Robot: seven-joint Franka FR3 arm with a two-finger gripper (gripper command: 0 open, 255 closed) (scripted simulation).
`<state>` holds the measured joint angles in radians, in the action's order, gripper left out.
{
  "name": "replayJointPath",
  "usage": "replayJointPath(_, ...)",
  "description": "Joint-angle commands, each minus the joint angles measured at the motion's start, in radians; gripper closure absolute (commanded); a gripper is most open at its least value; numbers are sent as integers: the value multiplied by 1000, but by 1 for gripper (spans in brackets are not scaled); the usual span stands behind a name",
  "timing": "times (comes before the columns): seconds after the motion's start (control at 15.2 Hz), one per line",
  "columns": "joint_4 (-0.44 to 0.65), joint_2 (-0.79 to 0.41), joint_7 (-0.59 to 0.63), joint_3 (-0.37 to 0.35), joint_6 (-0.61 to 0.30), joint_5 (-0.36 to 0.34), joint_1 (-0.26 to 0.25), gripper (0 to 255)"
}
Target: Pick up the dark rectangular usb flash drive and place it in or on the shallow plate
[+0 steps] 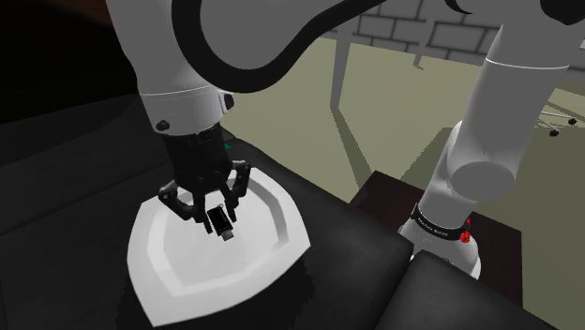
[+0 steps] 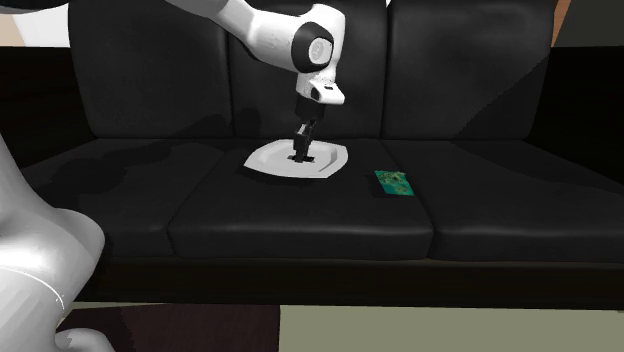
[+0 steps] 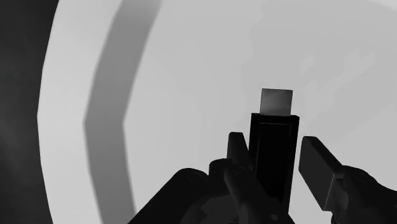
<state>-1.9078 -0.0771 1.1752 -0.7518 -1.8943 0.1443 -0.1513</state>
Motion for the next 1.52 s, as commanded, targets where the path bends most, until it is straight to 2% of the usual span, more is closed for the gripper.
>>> replayJointPath(0.0, -8, -7, -1, -1, -6, 1, -1, 255)
replayJointPath(0.26, -6, -11, 1, -1, -8, -2, -2, 255)
replayJointPath(1.25, 165, 22, 16, 0, 188, 14, 5, 255)
replayJointPath(1.32, 152, 22, 15, 0, 174, 14, 4, 255)
replayJointPath(1.39, 152, 22, 15, 0, 174, 14, 4, 0)
replayJointPath(1.45, 79, 95, -29, 11, 149, 86, 27, 0)
